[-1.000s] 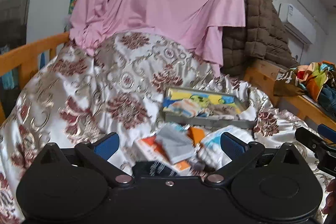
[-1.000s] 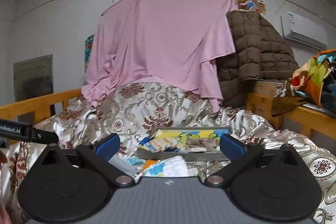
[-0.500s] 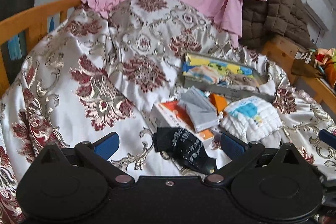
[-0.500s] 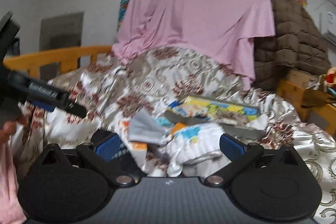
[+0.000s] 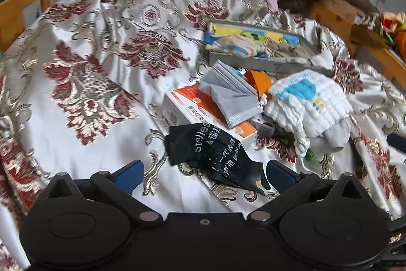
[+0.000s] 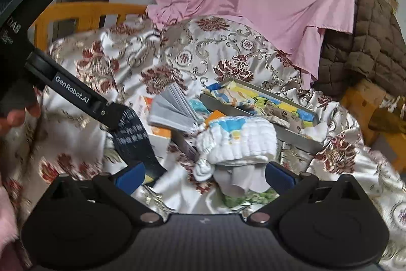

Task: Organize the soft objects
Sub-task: 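Grasp the black printed cloth with the left tool while the right tool grasps the white towel, then carry the black cloth and white towel with both tools over the painted tray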

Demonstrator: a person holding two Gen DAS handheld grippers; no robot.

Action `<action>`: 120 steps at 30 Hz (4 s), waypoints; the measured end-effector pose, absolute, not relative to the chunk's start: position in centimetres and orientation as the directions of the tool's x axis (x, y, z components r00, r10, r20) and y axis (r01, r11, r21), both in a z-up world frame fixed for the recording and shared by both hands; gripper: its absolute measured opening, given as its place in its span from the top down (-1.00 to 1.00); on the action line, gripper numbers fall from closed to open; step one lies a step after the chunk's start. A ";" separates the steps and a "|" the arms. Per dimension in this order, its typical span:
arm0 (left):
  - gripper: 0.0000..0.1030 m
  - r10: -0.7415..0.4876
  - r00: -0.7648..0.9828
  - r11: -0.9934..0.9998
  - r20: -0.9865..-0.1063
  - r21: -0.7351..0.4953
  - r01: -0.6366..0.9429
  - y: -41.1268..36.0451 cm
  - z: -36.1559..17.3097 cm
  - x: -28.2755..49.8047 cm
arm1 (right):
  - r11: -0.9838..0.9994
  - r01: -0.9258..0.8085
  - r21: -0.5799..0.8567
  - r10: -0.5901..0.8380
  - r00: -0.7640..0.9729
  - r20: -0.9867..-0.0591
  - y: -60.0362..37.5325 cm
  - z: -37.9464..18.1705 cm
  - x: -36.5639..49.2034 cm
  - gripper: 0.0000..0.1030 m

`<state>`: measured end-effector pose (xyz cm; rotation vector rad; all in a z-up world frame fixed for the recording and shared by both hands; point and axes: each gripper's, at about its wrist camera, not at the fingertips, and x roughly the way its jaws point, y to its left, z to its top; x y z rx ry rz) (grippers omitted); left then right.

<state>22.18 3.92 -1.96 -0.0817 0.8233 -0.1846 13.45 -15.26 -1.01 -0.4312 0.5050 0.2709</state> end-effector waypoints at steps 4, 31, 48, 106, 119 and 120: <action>-0.98 -0.192 0.656 0.979 -0.730 -0.098 0.177 2.8 -2.8 23.2 | 0.849 -0.354 -0.392 0.124 0.855 -0.503 -15.7 -1.4 15.0 -0.99; -0.09 -0.261 0.586 0.943 -0.767 -0.074 0.324 -0.1 -6.8 26.4 | 0.796 -0.365 -0.483 0.105 0.869 -0.484 -15.8 -5.7 22.7 -0.81; 0.84 -0.331 0.559 0.915 -0.760 -0.114 0.387 -0.7 -6.1 25.5 | 0.737 -0.391 -0.551 0.109 0.873 -0.475 -14.5 -6.4 21.3 -0.31; 0.90 -0.347 0.839 0.938 -0.420 -0.149 0.314 1.2 3.3 17.9 | 0.751 -0.172 -0.638 0.174 0.983 -0.060 -12.8 0.7 12.6 0.77; 0.90 -0.306 0.877 0.951 -0.371 -0.164 0.262 1.6 7.5 22.5 | 0.761 -0.127 -0.636 0.192 0.981 0.034 -13.0 4.6 18.7 0.77; 0.90 -0.301 0.881 0.953 -0.366 -0.157 0.260 1.4 8.0 23.6 | 0.761 -0.120 -0.637 0.186 0.982 0.038 -13.3 4.8 19.8 0.77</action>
